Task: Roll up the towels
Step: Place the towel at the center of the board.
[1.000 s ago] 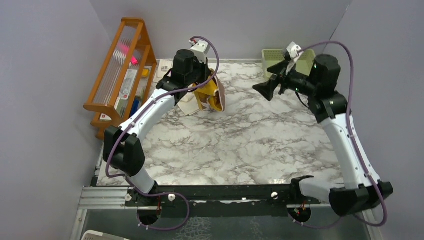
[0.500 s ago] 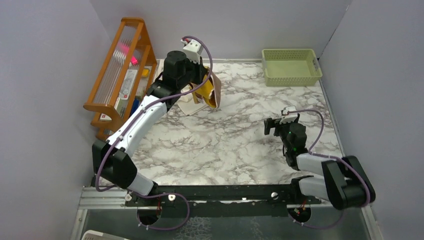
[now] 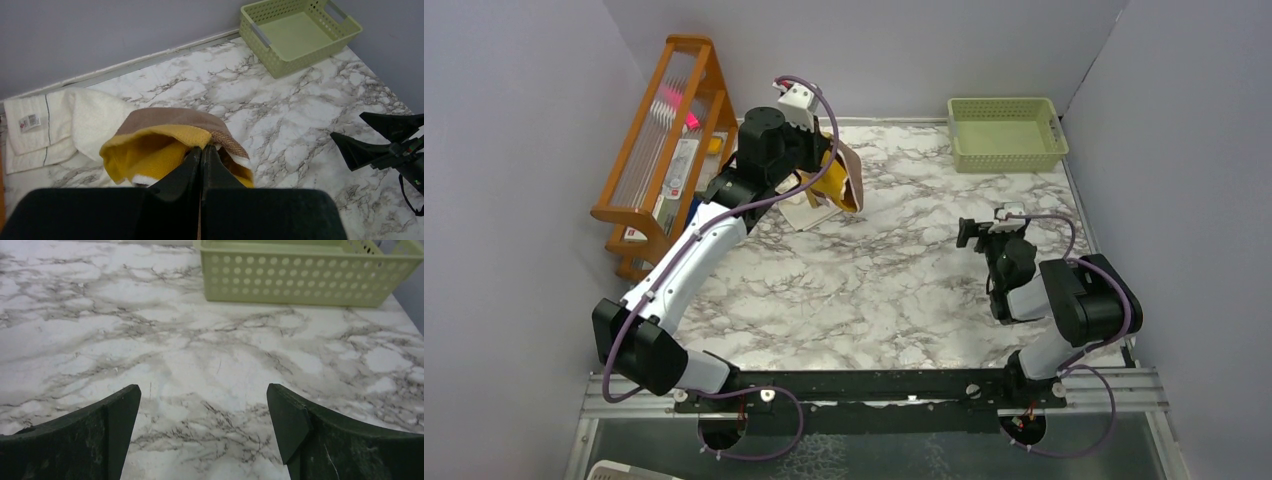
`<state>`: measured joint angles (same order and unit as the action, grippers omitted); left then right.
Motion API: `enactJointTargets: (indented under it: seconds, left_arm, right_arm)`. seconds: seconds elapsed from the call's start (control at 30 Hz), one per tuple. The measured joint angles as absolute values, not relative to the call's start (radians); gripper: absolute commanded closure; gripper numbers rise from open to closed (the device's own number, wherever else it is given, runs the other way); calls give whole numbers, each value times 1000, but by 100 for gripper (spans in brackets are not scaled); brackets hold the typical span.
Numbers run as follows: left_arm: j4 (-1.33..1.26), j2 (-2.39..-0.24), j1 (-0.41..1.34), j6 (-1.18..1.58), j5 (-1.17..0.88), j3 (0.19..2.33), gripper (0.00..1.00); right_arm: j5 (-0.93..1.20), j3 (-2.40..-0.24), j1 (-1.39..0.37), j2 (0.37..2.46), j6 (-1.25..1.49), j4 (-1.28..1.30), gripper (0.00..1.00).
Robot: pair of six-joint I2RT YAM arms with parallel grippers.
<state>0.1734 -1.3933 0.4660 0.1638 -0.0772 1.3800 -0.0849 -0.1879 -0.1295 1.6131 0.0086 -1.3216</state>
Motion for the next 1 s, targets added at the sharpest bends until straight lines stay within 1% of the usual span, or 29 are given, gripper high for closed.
enactJointTargets:
  seconds: [0.1, 0.27, 0.37, 0.4, 0.43, 0.5, 0.53, 0.6, 0.63, 0.73, 0.87, 1.0]
  left_arm:
    - [207, -1393, 466, 156, -78, 1387, 100]
    - [315, -1389, 477, 109, -98, 1425, 100]
    - [398, -1385, 541, 74, -105, 1435, 100]
    - [430, -1386, 569, 66, -109, 1435, 92]
    - [464, -1389, 595, 59, -114, 1432, 71]
    - [511, -1393, 633, 46, -121, 1412, 47]
    - [527, -1393, 645, 50, -113, 1390, 38]
    - [550, -1390, 649, 75, -75, 1331, 26]
    - [562, -1387, 648, 86, -46, 1293, 22]
    - [610, -1349, 643, 142, 50, 1166, 19]
    - [632, -1194, 639, 249, 95, 1035, 18]
    - [548, -1005, 639, 400, 43, 873, 21]
  right_arm:
    - [-73, -235, -130, 1610, 4, -1306, 0]
    - [-58, -238, -130, 1611, 2, -1276, 0]
    - [-53, -238, -130, 1611, -1, -1275, 0]
    - [-51, -238, -130, 1611, -3, -1275, 0]
    - [-51, -238, -130, 1611, -4, -1275, 0]
    - [-49, -238, -130, 1611, -4, -1275, 0]
    - [-47, -238, -130, 1611, -4, -1275, 0]
    - [-46, -238, -130, 1611, -5, -1275, 0]
    - [-45, -238, -130, 1611, -5, -1275, 0]
    - [-43, -238, -130, 1611, -5, -1275, 0]
    - [-42, -238, -130, 1611, -5, -1275, 0]
    - [-42, -238, -130, 1611, -5, -1275, 0]
